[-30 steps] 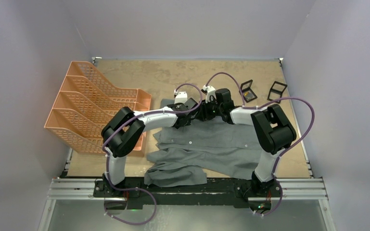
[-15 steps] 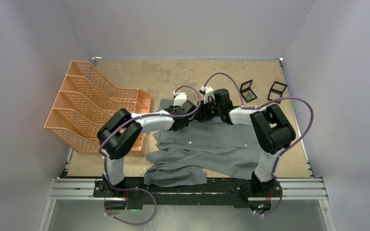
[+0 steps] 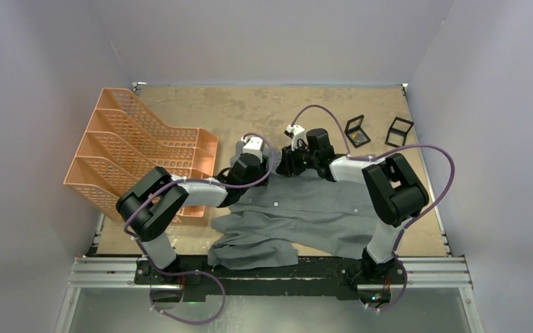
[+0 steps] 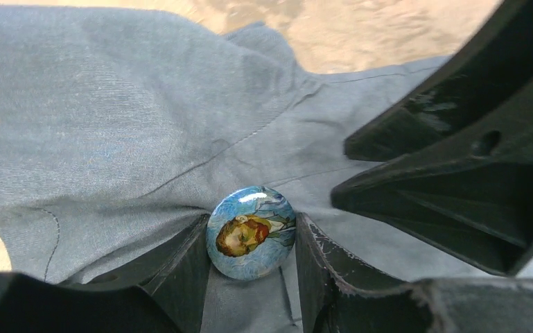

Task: Remove the brooch from the garment
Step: Remove the brooch from the clothes.

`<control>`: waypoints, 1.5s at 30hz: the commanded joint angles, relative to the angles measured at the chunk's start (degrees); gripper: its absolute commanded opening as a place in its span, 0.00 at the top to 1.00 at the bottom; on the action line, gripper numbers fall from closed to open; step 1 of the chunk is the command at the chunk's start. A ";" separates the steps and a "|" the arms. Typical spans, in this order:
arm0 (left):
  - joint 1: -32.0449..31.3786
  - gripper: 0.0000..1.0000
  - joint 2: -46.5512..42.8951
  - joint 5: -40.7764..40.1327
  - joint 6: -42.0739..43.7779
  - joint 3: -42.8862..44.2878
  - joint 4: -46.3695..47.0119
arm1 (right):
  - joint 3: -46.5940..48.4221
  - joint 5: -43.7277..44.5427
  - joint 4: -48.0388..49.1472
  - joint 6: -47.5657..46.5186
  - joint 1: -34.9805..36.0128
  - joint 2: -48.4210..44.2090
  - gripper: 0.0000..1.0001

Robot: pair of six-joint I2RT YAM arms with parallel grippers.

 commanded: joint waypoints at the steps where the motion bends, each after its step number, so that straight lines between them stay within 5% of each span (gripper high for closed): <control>1: 0.32 0.71 -2.70 10.10 8.34 -3.18 19.86 | -1.71 -2.73 2.92 0.90 0.09 -5.60 0.59; 18: 7.26 0.69 6.96 45.63 18.28 -4.98 59.38 | -11.72 -3.17 12.91 10.14 -9.63 -17.56 0.60; 25: 9.07 0.67 9.09 59.04 23.96 5.37 49.50 | -17.02 -2.22 19.90 13.61 -13.29 -22.92 0.60; 35: 9.36 0.66 8.75 70.34 26.22 2.30 54.19 | -19.11 -9.19 27.07 16.51 -13.33 -25.59 0.60; 45: 9.91 0.66 5.93 69.00 33.55 1.15 50.19 | -17.44 -12.08 20.57 19.53 -13.34 -31.32 0.59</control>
